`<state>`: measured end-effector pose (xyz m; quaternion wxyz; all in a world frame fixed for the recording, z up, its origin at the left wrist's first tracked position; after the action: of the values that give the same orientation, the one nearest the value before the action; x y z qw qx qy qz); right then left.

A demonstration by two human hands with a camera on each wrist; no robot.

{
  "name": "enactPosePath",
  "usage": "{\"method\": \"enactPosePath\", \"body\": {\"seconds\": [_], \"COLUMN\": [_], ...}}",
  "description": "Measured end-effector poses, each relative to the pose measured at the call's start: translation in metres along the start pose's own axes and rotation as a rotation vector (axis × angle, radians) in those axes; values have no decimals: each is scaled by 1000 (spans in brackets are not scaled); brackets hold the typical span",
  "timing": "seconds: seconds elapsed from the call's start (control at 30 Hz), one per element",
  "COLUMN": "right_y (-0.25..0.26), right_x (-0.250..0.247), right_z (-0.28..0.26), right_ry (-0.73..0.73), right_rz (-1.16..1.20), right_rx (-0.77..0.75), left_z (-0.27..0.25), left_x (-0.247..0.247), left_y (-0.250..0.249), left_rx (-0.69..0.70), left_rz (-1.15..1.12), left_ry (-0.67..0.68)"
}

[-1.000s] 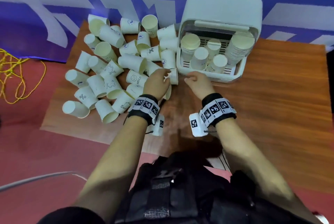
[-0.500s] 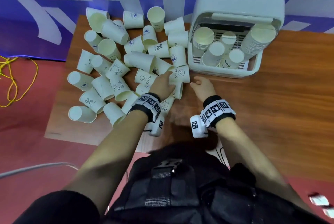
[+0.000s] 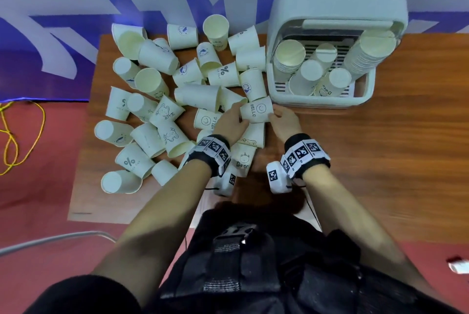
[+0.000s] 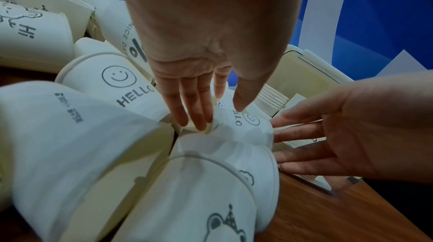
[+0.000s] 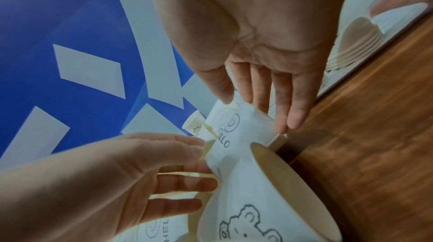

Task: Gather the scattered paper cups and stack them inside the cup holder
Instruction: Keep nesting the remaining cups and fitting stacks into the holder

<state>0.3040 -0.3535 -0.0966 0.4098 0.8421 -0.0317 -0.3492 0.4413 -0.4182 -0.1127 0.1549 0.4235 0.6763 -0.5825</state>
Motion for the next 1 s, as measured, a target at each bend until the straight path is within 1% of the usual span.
{"method": "enactPosePath", "body": {"seconds": [0.13, 0.23, 0.33, 0.47, 0.67, 0.83, 0.93, 1.0], "right_y": [9, 17, 26, 35, 27, 22, 22, 21], "right_x": [-5, -12, -25, -43, -68, -97, -113, -119], "right_z": [-3, -6, -12, -15, -7, 4, 8, 16], "right_ry": [-31, -45, -61, -82, -122, -183, -176, -159], "right_rz": [41, 92, 138, 188, 285, 377, 459, 462], "right_rx": [-45, -90, -126, -166, -115, -61, -31, -28], "left_z": [1, 1, -3, -5, -6, -3, -2, 0], "left_x": [-10, -20, -32, -42, -50, -39, -31, -27], "left_y": [-3, -9, -23, -47, -101, -139, -158, -169], "left_rx": [26, 49, 110, 171, 379, 493, 553, 581], "left_rz": [-6, -23, -35, -57, -60, -46, -34, -38], "left_ry": [-53, -122, -189, -238, -315, -291, -282, -290]}}
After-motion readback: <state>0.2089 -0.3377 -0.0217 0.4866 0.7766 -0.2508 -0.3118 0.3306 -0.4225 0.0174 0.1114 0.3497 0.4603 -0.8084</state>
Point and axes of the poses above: each hand's wrist, its own z-axis towards the middle knuckle, its own x-axis out of the palm, y = z × x, the point moved 10 cm from there along z, towards the middle knuckle, and after that the axes turned 15 degrees about -y, right-handed, at the moved point
